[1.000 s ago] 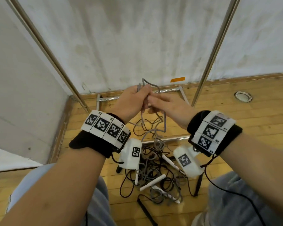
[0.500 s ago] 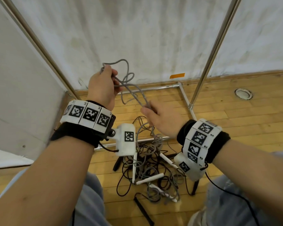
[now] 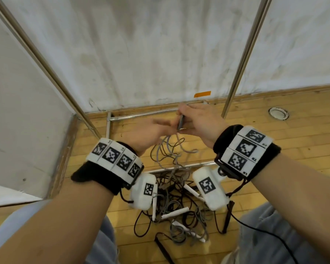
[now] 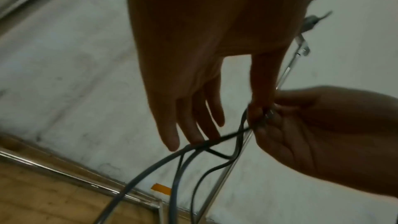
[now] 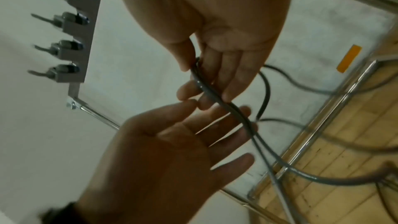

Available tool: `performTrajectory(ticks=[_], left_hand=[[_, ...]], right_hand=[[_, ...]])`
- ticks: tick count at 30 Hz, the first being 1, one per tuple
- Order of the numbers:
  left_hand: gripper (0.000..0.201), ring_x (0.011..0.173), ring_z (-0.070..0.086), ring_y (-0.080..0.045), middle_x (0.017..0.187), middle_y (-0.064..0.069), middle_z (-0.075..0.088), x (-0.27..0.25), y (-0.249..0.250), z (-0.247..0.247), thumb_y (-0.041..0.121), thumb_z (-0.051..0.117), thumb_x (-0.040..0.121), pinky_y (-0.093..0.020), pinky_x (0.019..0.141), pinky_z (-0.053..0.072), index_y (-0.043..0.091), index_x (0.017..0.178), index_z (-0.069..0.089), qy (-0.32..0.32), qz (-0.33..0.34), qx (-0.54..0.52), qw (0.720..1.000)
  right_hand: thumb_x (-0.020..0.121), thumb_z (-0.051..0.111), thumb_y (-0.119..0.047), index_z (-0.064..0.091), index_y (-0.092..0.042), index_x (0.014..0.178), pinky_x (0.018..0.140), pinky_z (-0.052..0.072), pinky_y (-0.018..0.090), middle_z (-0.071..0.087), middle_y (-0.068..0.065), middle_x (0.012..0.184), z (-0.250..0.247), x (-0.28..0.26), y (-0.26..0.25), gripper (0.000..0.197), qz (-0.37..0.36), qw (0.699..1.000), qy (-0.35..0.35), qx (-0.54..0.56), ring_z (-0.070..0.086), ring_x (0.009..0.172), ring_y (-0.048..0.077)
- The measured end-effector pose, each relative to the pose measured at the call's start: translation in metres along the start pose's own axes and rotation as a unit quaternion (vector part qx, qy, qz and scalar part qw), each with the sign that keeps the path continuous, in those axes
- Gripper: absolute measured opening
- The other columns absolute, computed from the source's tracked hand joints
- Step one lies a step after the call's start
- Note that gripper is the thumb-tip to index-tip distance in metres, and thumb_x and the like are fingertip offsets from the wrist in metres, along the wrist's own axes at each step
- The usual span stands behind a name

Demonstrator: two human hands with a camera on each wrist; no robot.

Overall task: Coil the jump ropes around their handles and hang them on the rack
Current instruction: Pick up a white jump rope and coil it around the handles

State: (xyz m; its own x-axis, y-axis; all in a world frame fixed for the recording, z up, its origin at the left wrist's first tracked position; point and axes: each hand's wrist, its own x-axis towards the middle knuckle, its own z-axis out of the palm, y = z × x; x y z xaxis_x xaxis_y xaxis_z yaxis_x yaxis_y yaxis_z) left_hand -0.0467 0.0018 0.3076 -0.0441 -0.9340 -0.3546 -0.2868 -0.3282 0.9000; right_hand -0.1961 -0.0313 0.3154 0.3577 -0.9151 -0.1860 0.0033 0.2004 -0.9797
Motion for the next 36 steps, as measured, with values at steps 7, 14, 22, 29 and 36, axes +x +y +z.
performTrajectory(ticks=[7,14,22,29,36], left_hand=[[0.01,0.087,0.066,-0.003,0.092,-0.002,0.068,-0.008,0.004,0.022,0.006,0.056,0.094,-0.014,0.079,0.048,0.009,0.086,0.062,-0.04,0.147,-0.012,0.988],[0.03,0.078,0.067,-0.001,0.086,0.002,0.073,0.004,-0.019,0.029,0.028,0.045,0.101,-0.021,0.076,0.048,0.009,0.094,0.068,-0.106,0.088,0.216,0.967],[0.025,0.054,0.052,-0.006,0.062,0.009,0.059,0.009,-0.023,0.016,0.036,0.05,0.097,-0.015,0.052,0.039,0.023,0.093,0.071,-0.007,0.074,0.266,0.961],[0.019,0.046,0.058,-0.009,0.049,0.004,0.054,0.001,-0.001,-0.003,0.016,0.06,0.092,-0.016,0.044,0.046,0.008,0.076,0.063,0.019,0.083,-0.077,0.993],[0.026,0.044,0.053,-0.008,0.05,0.006,0.053,-0.003,0.01,-0.023,0.023,0.056,0.096,-0.017,0.04,0.04,0.011,0.073,0.061,0.079,0.127,-0.198,0.969]], right_hand=[[0.098,0.047,-0.022,0.054,-0.009,0.081,0.047,0.045,0.022,0.07,0.005,0.068,0.002,-0.008,-0.021,0.022,-0.058,0.994,0.007,0.091,0.061,0.056,0.016],[0.096,0.051,-0.025,0.055,-0.016,0.076,0.048,0.029,0.025,0.072,0.004,0.074,-0.017,0.001,-0.047,0.022,-0.172,0.981,0.067,0.059,0.042,0.055,0.015],[0.095,0.056,-0.021,0.058,-0.007,0.08,0.053,0.046,0.023,0.061,0.008,0.075,-0.03,0.008,-0.039,0.021,-0.13,0.979,0.098,0.127,0.048,0.054,0.015],[0.09,0.056,-0.046,0.059,-0.008,0.1,0.07,0.051,0.031,0.059,0.004,0.077,-0.03,0.014,-0.022,0.04,-0.016,0.988,0.077,0.136,0.057,0.07,0.017],[0.076,0.062,-0.052,0.063,-0.022,0.101,0.096,0.042,0.041,0.067,0.001,0.103,0.011,-0.003,0.019,0.039,0.026,0.98,-0.189,-0.05,0.062,0.1,0.018]])
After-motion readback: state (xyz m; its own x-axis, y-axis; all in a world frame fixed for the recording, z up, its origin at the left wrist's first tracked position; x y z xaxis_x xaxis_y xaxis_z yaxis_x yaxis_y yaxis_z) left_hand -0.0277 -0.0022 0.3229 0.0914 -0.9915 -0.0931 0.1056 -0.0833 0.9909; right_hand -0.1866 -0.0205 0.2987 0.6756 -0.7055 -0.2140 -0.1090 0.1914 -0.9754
